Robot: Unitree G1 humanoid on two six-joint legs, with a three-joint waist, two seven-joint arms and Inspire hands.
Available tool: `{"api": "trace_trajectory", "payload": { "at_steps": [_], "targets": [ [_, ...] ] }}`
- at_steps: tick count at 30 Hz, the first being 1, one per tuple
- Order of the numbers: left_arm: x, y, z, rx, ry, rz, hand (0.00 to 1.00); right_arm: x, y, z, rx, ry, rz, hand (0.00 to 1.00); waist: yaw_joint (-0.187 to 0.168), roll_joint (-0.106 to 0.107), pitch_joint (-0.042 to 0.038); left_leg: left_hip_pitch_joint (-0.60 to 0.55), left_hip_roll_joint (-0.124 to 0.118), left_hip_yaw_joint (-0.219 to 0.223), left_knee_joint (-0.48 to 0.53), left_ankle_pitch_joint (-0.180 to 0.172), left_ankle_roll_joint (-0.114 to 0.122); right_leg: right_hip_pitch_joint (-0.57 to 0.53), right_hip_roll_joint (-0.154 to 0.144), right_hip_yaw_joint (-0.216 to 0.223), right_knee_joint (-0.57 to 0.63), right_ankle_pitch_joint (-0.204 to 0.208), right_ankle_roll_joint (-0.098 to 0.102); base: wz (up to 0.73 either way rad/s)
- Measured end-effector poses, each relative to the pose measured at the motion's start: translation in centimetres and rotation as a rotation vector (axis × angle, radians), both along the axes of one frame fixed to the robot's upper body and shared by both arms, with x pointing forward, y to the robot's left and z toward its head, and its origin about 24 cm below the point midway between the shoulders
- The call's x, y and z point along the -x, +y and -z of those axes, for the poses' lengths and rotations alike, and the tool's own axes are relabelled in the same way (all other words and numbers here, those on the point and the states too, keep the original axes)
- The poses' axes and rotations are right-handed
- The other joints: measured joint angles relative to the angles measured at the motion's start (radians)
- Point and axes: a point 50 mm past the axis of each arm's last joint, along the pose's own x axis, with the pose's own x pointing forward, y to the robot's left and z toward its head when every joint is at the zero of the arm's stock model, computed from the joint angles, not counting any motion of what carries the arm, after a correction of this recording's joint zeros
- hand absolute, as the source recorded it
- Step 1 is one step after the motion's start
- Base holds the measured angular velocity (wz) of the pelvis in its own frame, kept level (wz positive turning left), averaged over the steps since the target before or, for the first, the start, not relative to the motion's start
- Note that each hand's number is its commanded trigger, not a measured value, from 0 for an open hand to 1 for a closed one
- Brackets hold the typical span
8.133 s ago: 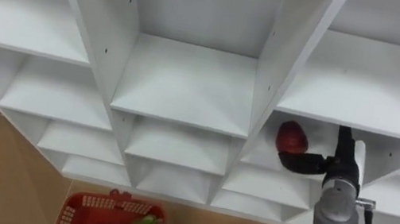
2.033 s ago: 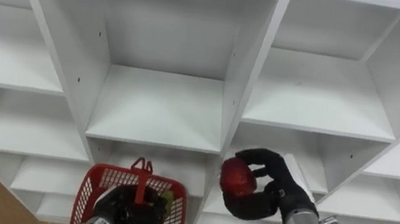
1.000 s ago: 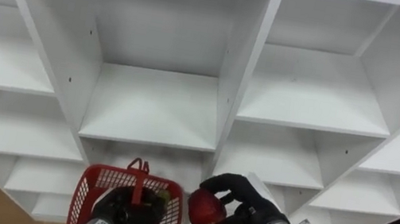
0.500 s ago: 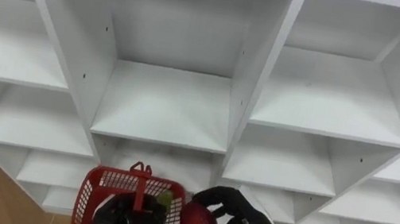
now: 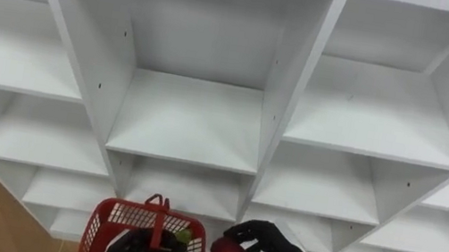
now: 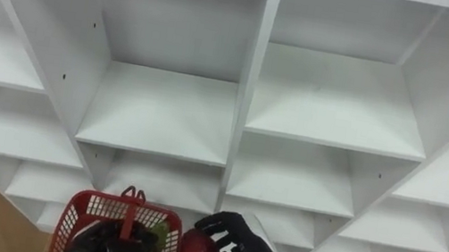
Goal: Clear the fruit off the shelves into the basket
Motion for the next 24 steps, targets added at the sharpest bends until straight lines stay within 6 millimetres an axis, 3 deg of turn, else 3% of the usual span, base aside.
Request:
{"api": "trace_trajectory", "payload": {
  "at_steps": [17,24],
  "targets": [
    [0.1,-0.7,0.0,0.025,-0.001,0.047,1.0,-0.4,0.6,0.2,-0.004,-0.001,-0.004,1.0,0.0,0.0,0.0016,0.004,-0.002,-0.019,0.005,0.0,0.0,0.014,-0.007,-0.024,-0.001,-0.007,0.001,0.03],
    [0.3,-1.2,0.1,0.028,0.003,0.07,1.0,-0.5,1.4,-0.1,-0.012,-0.016,-0.041,1.0,0.001,0.007,0.0064,0.001,-0.003,-0.024,0.005,0.0,0.0,0.012,-0.007,-0.024,0.001,-0.008,0.002,0.0]
  ]
}}
